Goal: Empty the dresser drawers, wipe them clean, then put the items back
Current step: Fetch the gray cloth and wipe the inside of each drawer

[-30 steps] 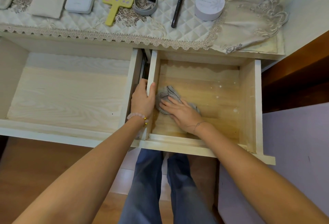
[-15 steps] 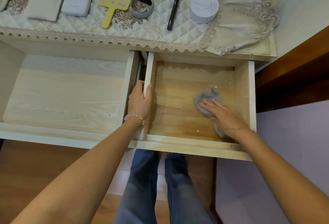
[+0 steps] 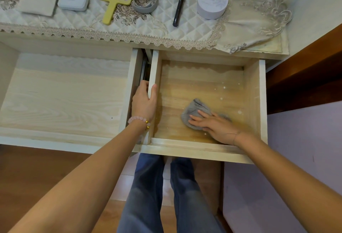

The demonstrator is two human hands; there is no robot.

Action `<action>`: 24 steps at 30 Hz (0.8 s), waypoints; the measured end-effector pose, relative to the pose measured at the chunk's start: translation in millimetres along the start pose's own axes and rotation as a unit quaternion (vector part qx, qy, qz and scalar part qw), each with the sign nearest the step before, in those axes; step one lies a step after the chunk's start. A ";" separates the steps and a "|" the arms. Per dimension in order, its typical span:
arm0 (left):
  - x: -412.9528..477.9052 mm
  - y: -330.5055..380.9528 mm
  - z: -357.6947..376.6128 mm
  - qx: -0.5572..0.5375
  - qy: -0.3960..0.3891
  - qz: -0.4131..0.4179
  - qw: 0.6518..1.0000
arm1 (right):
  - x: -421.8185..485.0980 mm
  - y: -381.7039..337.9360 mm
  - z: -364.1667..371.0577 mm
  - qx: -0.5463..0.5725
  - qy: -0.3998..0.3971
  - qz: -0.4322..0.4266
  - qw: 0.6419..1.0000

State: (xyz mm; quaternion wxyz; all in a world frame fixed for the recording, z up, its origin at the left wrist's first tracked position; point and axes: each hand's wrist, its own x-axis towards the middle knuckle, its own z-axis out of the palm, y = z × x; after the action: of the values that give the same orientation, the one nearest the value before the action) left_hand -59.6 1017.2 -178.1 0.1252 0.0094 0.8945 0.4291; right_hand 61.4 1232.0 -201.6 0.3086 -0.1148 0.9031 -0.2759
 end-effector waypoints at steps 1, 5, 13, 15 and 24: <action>0.2 -0.5 0.2 0.003 0.001 0.001 1.000 | 11.3 -8.9 0.5 -0.004 -0.003 -0.018 1.000; 0.5 -1.4 -0.1 0.005 0.007 0.007 1.000 | 56.8 -48.9 9.8 -0.036 -0.030 -0.096 0.994; 0.2 -0.1 -0.5 0.002 0.000 -0.006 1.000 | 32.2 -28.4 7.0 0.077 -0.053 -0.051 0.994; 0.2 0.0 -0.8 0.002 -0.004 -0.011 1.000 | 11.4 -11.8 1.5 0.081 -0.034 -0.019 0.996; 0.9 -1.9 0.3 0.003 -0.005 -0.007 1.000 | -16.1 36.3 -3.6 -0.043 0.028 0.080 0.995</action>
State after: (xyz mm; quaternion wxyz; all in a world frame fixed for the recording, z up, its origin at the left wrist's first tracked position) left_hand -60.3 1016.4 -179.9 0.1322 0.0057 0.8952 0.4255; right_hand 70.5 1269.5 -212.0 0.2994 -0.0479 0.9285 -0.2143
